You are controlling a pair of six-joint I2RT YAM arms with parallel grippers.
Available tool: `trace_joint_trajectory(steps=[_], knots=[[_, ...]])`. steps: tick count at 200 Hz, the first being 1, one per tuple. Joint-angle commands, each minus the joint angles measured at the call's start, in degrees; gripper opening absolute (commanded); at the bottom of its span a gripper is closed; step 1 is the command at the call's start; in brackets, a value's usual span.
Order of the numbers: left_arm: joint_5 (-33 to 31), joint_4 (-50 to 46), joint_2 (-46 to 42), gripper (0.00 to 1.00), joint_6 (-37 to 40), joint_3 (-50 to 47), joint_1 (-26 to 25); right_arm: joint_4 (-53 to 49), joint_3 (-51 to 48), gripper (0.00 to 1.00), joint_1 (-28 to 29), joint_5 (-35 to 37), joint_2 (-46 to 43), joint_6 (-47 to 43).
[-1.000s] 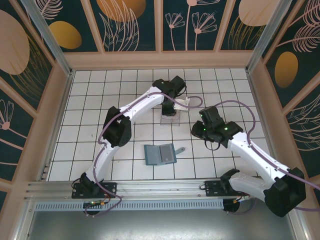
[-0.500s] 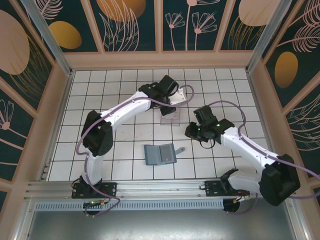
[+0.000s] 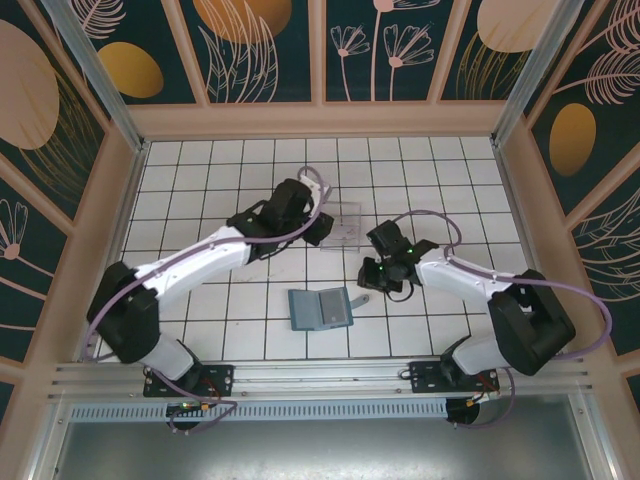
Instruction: Take the credit cards out of the card holder
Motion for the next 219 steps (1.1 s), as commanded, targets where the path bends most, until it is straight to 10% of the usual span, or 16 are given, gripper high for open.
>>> trace_joint_trajectory(steps=[1,121,219], knots=[[4.52,8.72,-3.43,0.33,-10.34,-3.9,0.42,2.01,-1.14,0.2,1.96,-0.79,1.14,-0.69],[-1.3,-0.61,-8.78,0.26,-22.41,-12.35,-4.62,1.33,-4.22,0.15,7.68,2.54,-4.27,5.8],[-11.59,-12.54,2.1,0.22,-42.88,-8.72,-15.28,-2.66,-4.42,0.19,-2.73,3.82,-15.12,1.12]])
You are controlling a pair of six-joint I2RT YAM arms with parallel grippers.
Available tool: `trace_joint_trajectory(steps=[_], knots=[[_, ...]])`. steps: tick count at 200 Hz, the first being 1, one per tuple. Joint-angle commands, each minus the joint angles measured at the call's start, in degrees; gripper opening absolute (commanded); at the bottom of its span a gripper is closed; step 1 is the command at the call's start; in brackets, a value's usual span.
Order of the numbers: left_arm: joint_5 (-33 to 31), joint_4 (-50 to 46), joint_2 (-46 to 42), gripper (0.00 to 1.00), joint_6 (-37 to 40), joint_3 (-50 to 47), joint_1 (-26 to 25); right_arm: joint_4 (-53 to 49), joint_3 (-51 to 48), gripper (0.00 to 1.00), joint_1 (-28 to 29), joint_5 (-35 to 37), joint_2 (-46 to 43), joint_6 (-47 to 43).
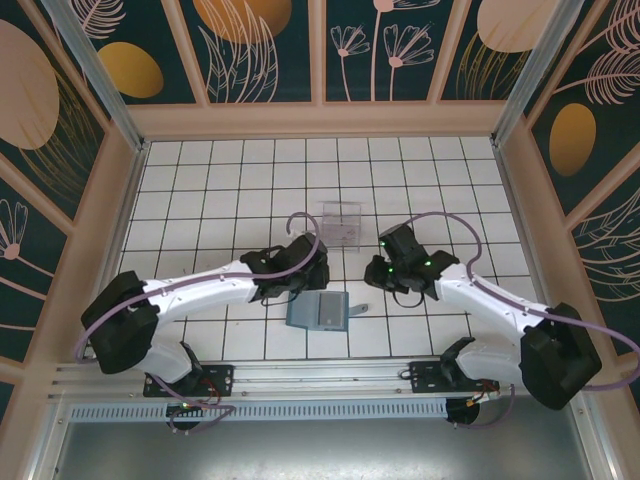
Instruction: Take the credit cards out of the card holder
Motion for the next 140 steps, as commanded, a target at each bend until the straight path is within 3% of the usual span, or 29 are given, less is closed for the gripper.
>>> trace_joint_trajectory(steps=[1,59,140], knots=[[-4.42,-6.4,3.35,0.22,-6.94,3.64,-2.47,-2.87,-0.77,0.19,-2.14,0.27,-1.91,-2.95],[-3.82,-18.72,16.76,0.26,-8.51,15.45,-7.67,-4.34,-0.05,0.19,-4.78,-1.54,-2.34,-7.3],[-2.42,-22.3,23.75,0.35,-9.36,20.07,-9.87,-4.31,-1.54,0.19,-8.62,-4.24,-3.31,-10.36]])
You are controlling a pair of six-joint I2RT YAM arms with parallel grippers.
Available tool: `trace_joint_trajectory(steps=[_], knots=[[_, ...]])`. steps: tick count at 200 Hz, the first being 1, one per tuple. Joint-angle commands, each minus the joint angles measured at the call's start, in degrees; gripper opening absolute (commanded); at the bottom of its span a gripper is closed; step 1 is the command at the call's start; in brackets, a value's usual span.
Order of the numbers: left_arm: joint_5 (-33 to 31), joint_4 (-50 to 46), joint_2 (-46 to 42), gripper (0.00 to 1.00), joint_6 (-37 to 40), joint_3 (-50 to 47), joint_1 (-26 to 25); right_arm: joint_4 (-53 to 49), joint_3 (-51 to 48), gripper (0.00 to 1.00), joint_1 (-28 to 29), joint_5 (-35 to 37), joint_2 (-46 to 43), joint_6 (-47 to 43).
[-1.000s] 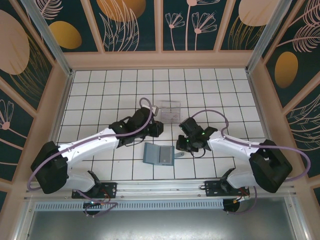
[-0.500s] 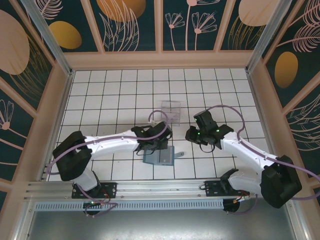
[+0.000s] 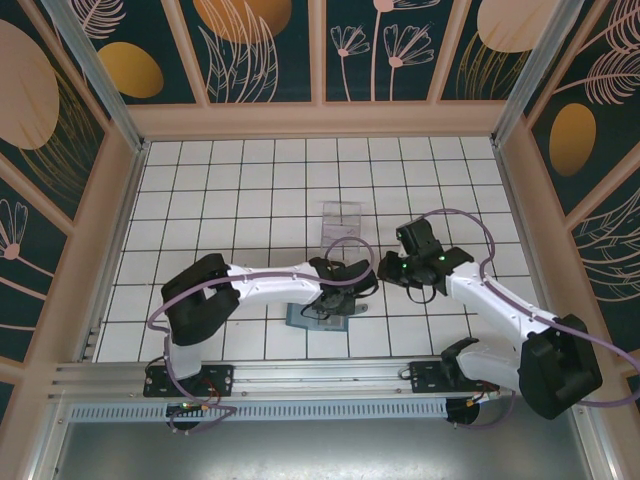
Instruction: Take the credit cards out of the card holder
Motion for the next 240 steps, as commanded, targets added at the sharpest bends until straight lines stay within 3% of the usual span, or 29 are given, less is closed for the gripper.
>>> trace_joint_trajectory(steps=[1,50,140,163,240], knots=[[-0.19,-2.83,0.76,0.35,-1.27,1.16,-0.08,-1.1,-1.52,0.19,-0.82,-1.54,-1.41,-1.81],[1.4,-3.04,3.31,0.36,-1.0,1.27,-0.16,-0.81,-2.14,0.19,-1.32,-2.24,-1.68,-1.94],[-1.33,-4.68,1.36,0.13,-1.17,1.35,-0.09,-1.82,-1.13,0.19,-1.59,-2.35,-1.8,-1.92],[-2.57,-4.39,-1.34,0.14,-0.97,1.15,-0.07,-2.08,-0.58,0.19,-1.6,-3.11,-1.81,-1.73],[1.75,3.85,-9.18,0.17,-0.64,-5.86,1.0,-0.85,1.13,0.21,1.8,-8.16,0.4,0.8]])
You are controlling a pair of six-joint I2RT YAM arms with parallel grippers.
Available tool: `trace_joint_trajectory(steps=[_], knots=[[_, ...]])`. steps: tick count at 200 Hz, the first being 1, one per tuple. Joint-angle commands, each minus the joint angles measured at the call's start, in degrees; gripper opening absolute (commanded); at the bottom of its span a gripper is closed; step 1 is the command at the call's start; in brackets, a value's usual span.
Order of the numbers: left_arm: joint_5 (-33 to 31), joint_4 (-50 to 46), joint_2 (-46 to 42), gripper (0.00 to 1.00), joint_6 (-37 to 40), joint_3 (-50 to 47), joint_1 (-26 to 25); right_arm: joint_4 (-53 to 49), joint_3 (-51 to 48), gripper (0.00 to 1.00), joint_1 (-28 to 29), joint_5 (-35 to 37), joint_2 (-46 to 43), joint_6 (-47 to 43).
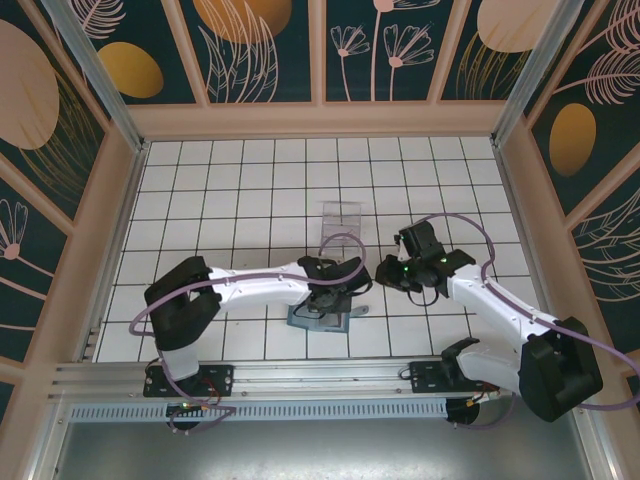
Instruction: Take the credit cards out of the card holder
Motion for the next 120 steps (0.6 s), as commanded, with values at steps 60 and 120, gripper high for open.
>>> trace_joint_trajectory(steps=[60,120], knots=[[-1.59,-1.9,-6.69,0.2,0.37,-4.45,1.91,0.03,4.83,0.22,9.41,-0.8,6.35,3.41],[-2.93,-4.0,-10.3,0.21,1.44,-6.07,2.91,1.57,5.87,0.23,14.03,-1.06,11.21,5.47]])
